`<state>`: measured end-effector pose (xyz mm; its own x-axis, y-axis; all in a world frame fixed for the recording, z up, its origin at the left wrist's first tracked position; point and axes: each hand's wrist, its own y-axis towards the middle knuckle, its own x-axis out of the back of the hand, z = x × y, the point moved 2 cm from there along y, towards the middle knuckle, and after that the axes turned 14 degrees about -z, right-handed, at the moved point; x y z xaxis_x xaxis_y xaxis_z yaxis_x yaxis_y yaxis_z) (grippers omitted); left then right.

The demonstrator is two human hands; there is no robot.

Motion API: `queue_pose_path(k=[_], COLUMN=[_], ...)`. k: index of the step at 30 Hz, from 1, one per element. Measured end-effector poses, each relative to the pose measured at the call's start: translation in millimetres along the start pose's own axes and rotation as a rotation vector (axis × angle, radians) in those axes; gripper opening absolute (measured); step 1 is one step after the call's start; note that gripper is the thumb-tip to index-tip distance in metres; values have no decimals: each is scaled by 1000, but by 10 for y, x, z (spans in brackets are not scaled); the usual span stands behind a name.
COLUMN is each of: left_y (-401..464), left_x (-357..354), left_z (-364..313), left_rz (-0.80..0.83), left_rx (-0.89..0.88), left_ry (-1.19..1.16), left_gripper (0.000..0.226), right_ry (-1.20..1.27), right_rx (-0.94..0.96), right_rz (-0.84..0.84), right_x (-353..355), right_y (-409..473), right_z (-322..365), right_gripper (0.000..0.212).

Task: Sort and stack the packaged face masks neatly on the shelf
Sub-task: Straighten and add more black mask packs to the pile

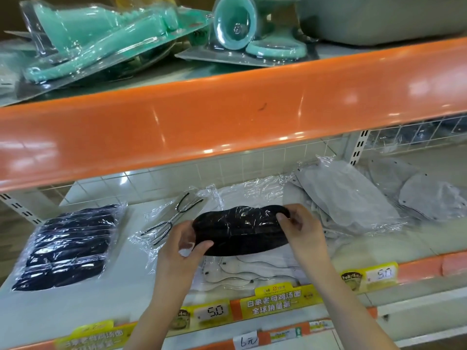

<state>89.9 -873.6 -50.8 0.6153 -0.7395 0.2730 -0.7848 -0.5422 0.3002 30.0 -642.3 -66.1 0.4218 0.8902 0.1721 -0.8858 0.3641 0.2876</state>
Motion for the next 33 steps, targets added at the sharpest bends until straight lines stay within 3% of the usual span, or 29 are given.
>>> queue_pose_path(k=[3, 12, 16, 18, 22, 25, 29, 33], left_y=[13, 158, 225, 255, 311, 342, 430, 534], left_x=[1, 140, 261, 331, 449, 532, 638, 781], left_z=[-7, 28, 147, 201, 238, 242, 330, 456], left_rz=[-10, -60, -103, -124, -103, -50, -23, -76], left_rx=[-1, 177, 319, 380, 454, 471, 256, -369], left_ry=[2, -123, -186, -223, -271, -268, -13, 479], left_gripper=[23, 25, 22, 23, 25, 21, 25, 27], right_ry=[53, -37, -334, -424, -477, -507, -450, -425], right_rx=[-46, -50, 431, 628, 748, 800, 803, 779], right_rz=[29, 15, -123, -44, 265, 264, 162, 143], right_x=[24, -88, -147, -214, -446, -604, -758, -967], right_y=[23, -54, -185, -292, -540, -601, -603, -640], right_z=[61, -55, -34, -31, -87, -125, -4, 165], right_gripper=[12, 16, 22, 36, 54, 38, 20, 23])
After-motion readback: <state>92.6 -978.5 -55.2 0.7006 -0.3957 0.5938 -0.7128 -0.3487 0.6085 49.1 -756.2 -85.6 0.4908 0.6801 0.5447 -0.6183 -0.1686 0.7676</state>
